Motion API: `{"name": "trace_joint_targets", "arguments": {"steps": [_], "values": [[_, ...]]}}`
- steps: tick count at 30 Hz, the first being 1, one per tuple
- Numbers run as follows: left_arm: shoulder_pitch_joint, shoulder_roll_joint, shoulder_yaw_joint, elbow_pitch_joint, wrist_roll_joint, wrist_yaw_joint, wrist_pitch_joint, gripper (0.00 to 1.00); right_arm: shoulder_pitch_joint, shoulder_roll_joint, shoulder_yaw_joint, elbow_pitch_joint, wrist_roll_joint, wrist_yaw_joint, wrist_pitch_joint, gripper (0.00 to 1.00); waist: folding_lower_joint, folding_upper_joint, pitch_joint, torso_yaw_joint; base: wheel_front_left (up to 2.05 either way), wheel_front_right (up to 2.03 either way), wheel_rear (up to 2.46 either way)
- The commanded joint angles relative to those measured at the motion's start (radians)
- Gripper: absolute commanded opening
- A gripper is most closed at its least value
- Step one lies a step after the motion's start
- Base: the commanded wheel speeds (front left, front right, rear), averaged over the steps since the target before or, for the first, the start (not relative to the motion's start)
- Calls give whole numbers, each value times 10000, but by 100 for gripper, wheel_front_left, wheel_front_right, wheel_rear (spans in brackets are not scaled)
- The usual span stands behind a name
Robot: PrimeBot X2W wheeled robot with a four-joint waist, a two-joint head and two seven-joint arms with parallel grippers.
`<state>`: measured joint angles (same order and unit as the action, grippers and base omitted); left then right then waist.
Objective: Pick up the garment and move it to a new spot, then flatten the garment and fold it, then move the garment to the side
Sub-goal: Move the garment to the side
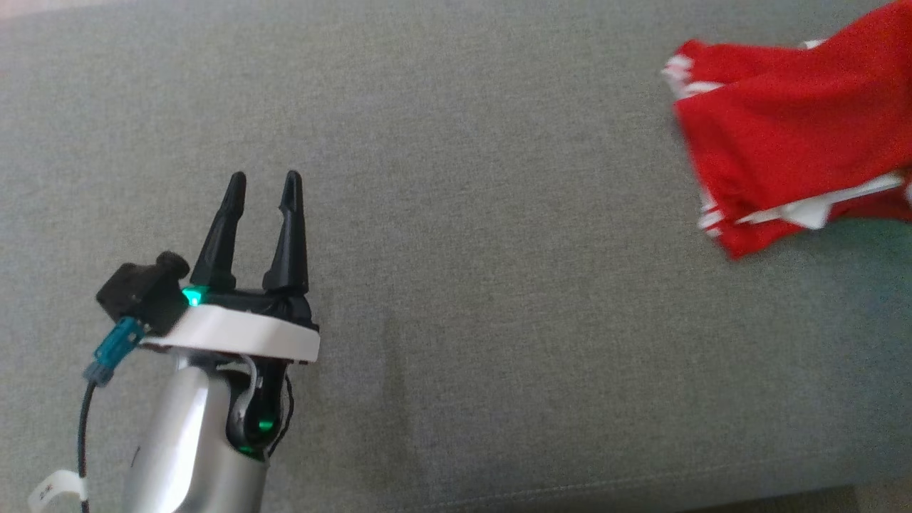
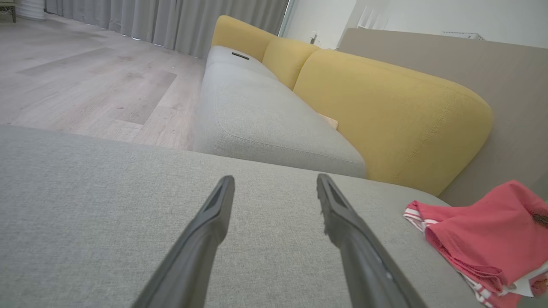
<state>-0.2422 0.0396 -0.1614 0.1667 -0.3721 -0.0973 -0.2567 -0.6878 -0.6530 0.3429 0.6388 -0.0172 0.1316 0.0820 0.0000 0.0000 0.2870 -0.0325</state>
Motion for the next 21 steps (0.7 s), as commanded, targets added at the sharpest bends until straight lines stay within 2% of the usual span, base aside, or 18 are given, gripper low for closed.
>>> {"name": "trace_joint_targets", "arguments": {"steps": [1, 3, 8, 14, 21], "values": [[-375, 106, 258, -319, 84, -40, -51, 100, -106, -717, -197, -298, 42, -9, 185, 0, 0, 0, 190, 34, 0, 0, 0], [-442, 106, 251, -301, 84, -64, -51, 100, -16, -1126, -470, -220, 65, -9, 273, 0, 0, 0, 300, 85, 0, 0, 0], [-519, 106, 247, -254, 52, -101, -51, 100, 153, -1460, -1063, -39, 22, -9, 497, 0, 0, 0, 407, 190, 0, 0, 0], [-567, 106, 277, -234, 47, -137, -51, 100, 443, -1375, -1986, 15, -283, -9, 838, 0, 0, 0, 512, 270, 0, 0, 0], [-569, 106, 368, -222, 154, -170, -51, 100, 823, -979, -2751, -469, -567, -9, 1151, 0, 0, 0, 630, 243, 0, 0, 0]]}}
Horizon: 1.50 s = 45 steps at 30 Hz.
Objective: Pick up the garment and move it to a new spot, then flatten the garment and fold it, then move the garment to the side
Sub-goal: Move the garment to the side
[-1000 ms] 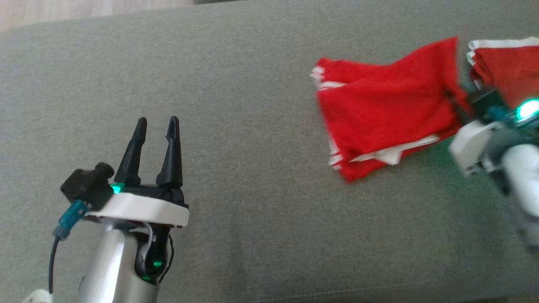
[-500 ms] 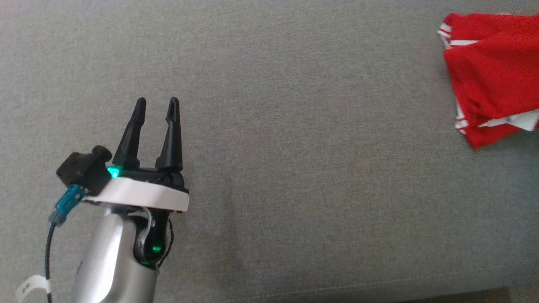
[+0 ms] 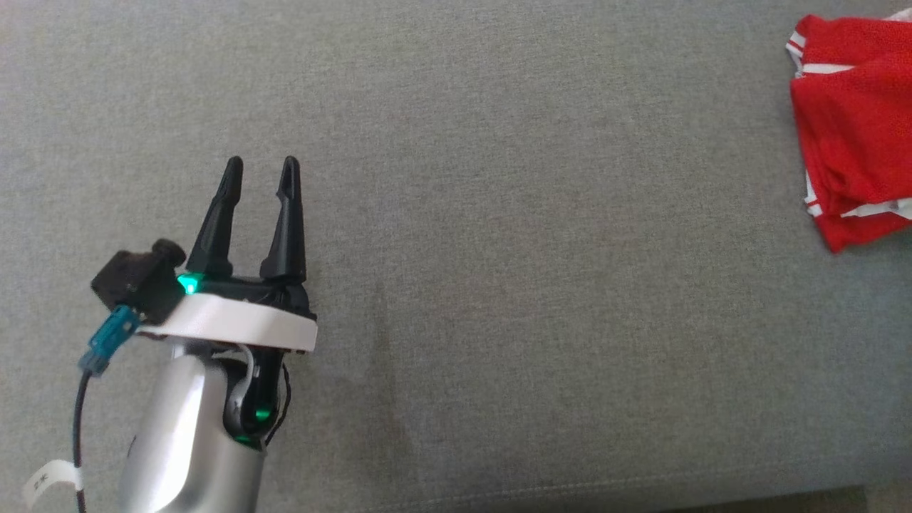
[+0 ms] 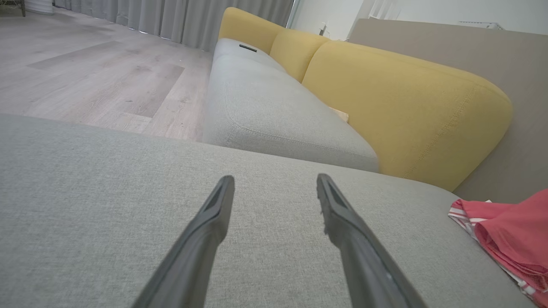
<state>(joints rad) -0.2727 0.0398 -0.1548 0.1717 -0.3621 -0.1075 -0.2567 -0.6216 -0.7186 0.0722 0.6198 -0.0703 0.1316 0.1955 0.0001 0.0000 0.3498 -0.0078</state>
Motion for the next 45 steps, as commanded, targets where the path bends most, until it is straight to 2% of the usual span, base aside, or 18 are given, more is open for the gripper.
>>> {"name": "trace_joint_targets", "arguments": {"steps": [1, 3, 4, 5, 9, 16, 21, 28, 29, 33, 36, 37, 45], "values": [[-267, 104, 308, -265, 65, -73, -51, 100, 216, -259, -120, -399, -85, -9, 83, 0, -1, 0, 6, -15, 0, 0, 0], [-269, 104, 315, -250, 77, -81, -51, 100, 315, -85, -398, -625, -161, -9, 277, 0, -1, 0, -2, -43, 0, 0, 0], [-269, 104, 311, -240, 77, -83, -51, 100, 372, 19, -548, -757, -199, -9, 368, 33, -1, 0, -12, -58, 0, 0, 0], [-265, 104, 301, -226, 76, -87, -51, 100, 434, 119, -699, -904, -253, -9, 445, 100, -1, 0, -28, -75, 0, 0, 0], [-220, 104, 268, -159, 76, -98, -51, 100, 768, 516, -1112, -1558, -429, -9, 788, 100, -1, 0, -158, -136, 0, 0, 0], [-100, 104, 315, -93, 39, -113, -51, 100, 1077, 1232, -1253, -3179, -411, -9, 1178, 100, -1, 0, -624, -237, 0, 0, 0], [11, 104, 465, -169, -3, -98, -51, 100, 1193, 2402, -1049, -4456, 266, -9, 1047, 100, -1, 0, -1095, -222, 0, 0, 0], [367, 104, 623, -306, 20, -28, -51, 100, 1806, 4488, -581, -5644, 1063, -9, 35, 100, -1, 0, -1773, -94, 0, 0, 0], [367, 104, 623, -306, 20, -28, -51, 100, 1806, 4488, -581, -5644, 1063, -9, 35, 100, -1, 0, -1773, -94, 0, 0, 0], [658, 104, 619, -357, -19, 19, -51, 100, 2555, 5508, -233, -5800, 1350, -9, -819, 100, -1, 0, -2147, 47, 0, 0, 0], [904, 104, 567, -361, -51, 65, -51, 100, 3063, 6138, -112, -5594, 1531, -9, -1627, 100, -1, 0, -2415, 173, 0, 0, 0], [1117, 104, 550, -347, -68, 113, -51, 100, 3356, 6449, -122, -5345, 1890, -9, -2263, 100, -1, 0, -2607, 234, 0, 0, 0], [2056, 104, 428, -281, -51, 148, -51, 100, 4636, 6678, 241, -4082, 2818, -9, -3719, 100, -1, 0, -3163, 486, 0, 0, 0]]}}
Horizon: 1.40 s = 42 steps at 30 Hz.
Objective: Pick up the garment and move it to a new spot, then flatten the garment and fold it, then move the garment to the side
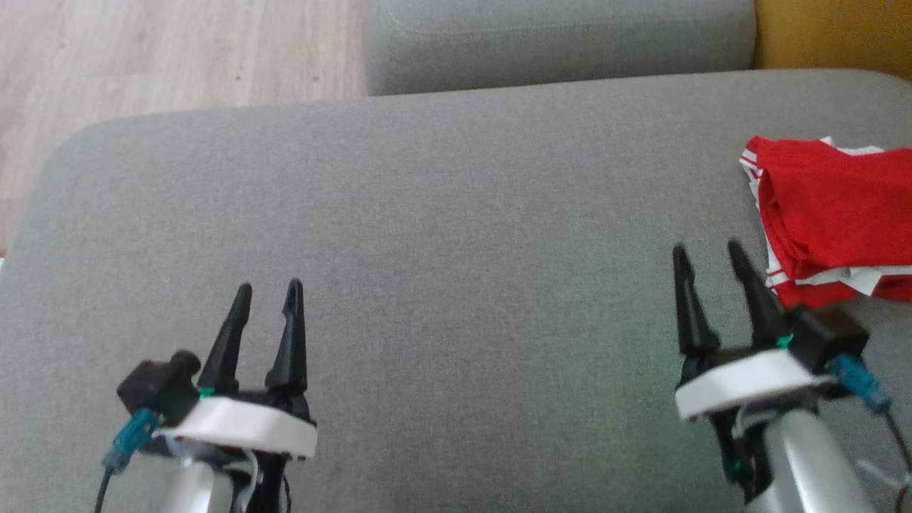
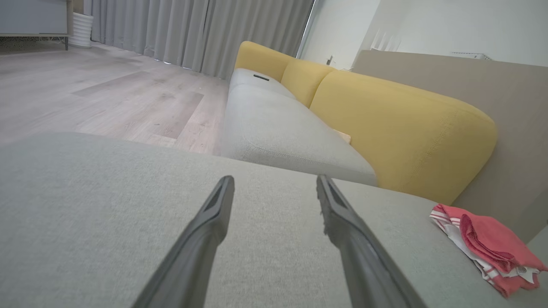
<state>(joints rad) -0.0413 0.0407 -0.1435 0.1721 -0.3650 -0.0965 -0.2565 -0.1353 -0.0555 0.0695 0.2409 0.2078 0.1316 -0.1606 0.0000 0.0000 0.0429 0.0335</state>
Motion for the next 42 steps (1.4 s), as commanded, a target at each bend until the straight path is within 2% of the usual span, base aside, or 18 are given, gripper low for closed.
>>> {"name": "trace_joint_targets", "arguments": {"steps": [1, 9, 15, 18, 26, 42], "values": [[-155, 95, 327, -289, -37, 52, -53, 100, -113, 48, 344, -188, 59, -9, -277, 100, 0, 0, -137, 96, 0, 0, 0], [226, 95, 402, -372, -168, 182, -53, 100, 281, 51, 419, 193, 353, -9, -760, 100, 0, 0, -223, 111, 0, 0, 0], [139, 95, 483, -535, 73, 482, -53, 100, 139, 52, 410, 242, 232, -9, -863, 100, 0, 0, -153, 15, 0, 0, 0], [107, 95, 429, -600, 187, 422, -53, 100, 87, 52, 402, 260, 202, -9, -886, 100, 0, 0, -129, -16, 0, 0, 0], [161, 95, 510, -675, 114, 712, -53, 100, 38, 52, 441, 273, 220, -9, -917, 100, 0, 0, -139, -44, 0, 0, 0], [307, 95, 798, -654, -138, 827, -53, 100, 36, 52, 560, 292, 333, -9, -884, 100, 0, 0, -187, -106, 0, 0, 0]]}}
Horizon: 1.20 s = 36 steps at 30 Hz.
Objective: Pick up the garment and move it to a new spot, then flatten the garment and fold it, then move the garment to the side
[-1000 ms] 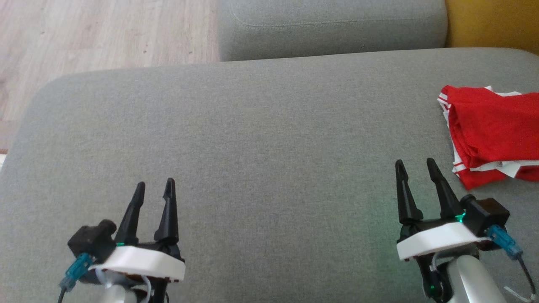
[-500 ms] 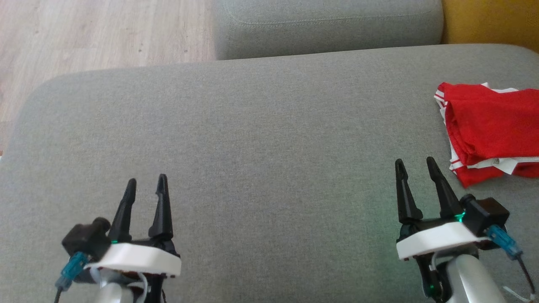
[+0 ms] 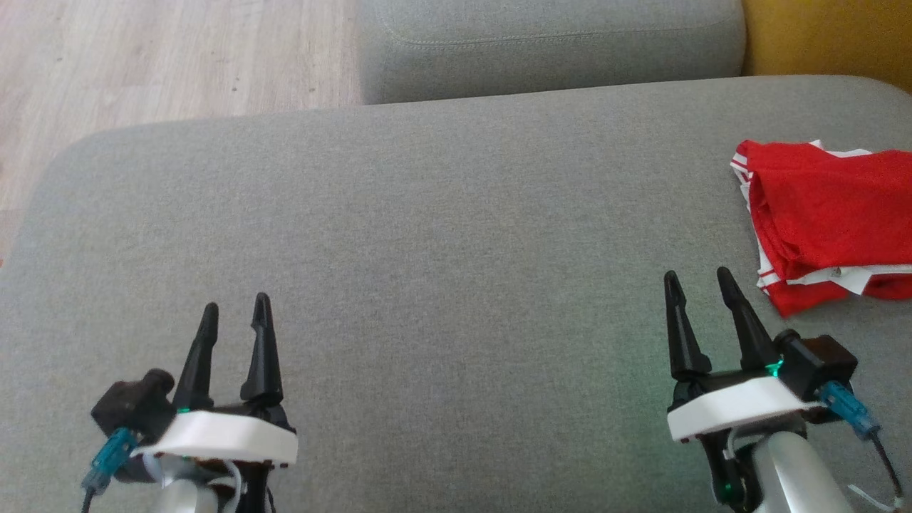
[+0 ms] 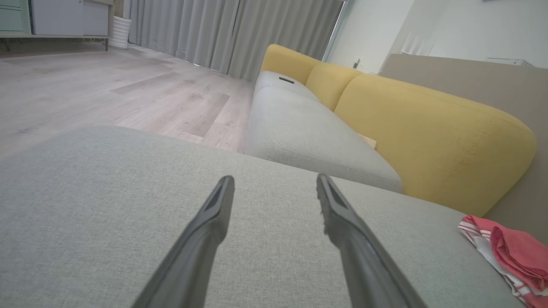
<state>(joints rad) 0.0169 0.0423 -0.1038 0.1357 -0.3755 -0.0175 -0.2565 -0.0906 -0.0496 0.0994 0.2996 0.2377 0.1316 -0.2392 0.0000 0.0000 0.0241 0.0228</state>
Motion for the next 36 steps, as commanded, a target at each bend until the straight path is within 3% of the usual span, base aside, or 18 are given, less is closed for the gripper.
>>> {"name": "trace_joint_targets", "arguments": {"steps": [1, 4, 5, 9, 36], "values": [[-279, 79, 408, -276, -40, 41, -53, 100, -411, -7, 255, -296, 28, -9, -91, 100, 0, 0, 4, 0, 0, 0, 0], [-300, 79, 456, -273, -58, 53, -53, 100, -407, -7, 259, -294, 40, -9, -66, 100, 0, 0, 8, 0, 0, 0, 0], [0, -6, 109, 29, 0, 6, 0, 0, 2, 0, 0, 15, -2, 0, 4, 0, 0, 0, 7, -2, 0, 0, 0], [214, -49, 95, 656, -32, -3, 19, 0, 272, 15, -1, 574, 34, 0, 22, 0, 0, 0, 6, -4, 0, 0, 0], [-92, -19, 527, 753, -2598, -238, 784, 0, 188, -91, -307, 333, 3003, -2, 642, 0, 0, 0, -39, -51, 0, 0, 0]]}}
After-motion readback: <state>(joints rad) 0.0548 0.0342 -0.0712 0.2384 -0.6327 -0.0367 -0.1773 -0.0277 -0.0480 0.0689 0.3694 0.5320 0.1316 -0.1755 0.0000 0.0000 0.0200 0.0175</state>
